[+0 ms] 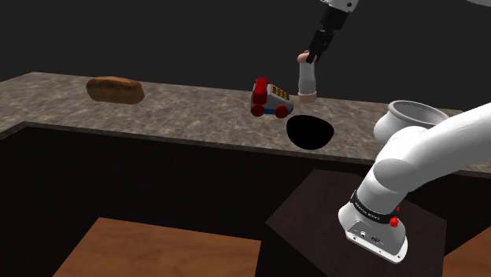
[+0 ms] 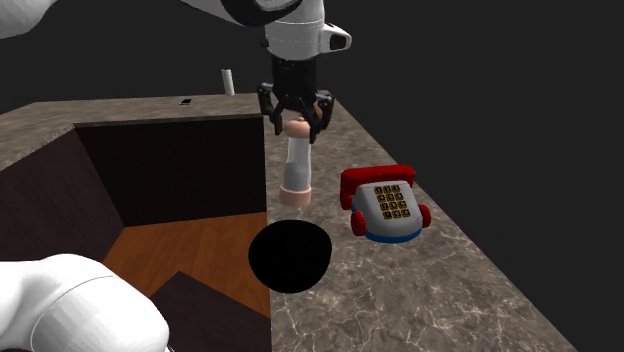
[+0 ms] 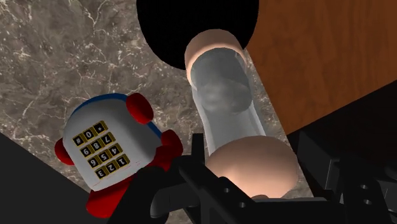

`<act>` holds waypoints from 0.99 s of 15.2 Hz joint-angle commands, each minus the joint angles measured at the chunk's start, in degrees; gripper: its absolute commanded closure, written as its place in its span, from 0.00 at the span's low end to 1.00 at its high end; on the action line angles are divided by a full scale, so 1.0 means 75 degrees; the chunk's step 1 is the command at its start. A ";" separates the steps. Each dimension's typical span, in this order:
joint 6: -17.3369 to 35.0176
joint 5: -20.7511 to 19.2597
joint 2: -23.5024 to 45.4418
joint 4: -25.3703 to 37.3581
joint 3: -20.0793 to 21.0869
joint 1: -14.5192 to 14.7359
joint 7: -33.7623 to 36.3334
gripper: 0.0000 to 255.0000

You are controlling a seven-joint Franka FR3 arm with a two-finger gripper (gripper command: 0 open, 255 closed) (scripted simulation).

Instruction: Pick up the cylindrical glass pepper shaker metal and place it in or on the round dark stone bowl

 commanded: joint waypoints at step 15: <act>-0.0384 -0.0431 -0.1744 -0.1385 -0.0167 -0.0462 -0.0285 1.00</act>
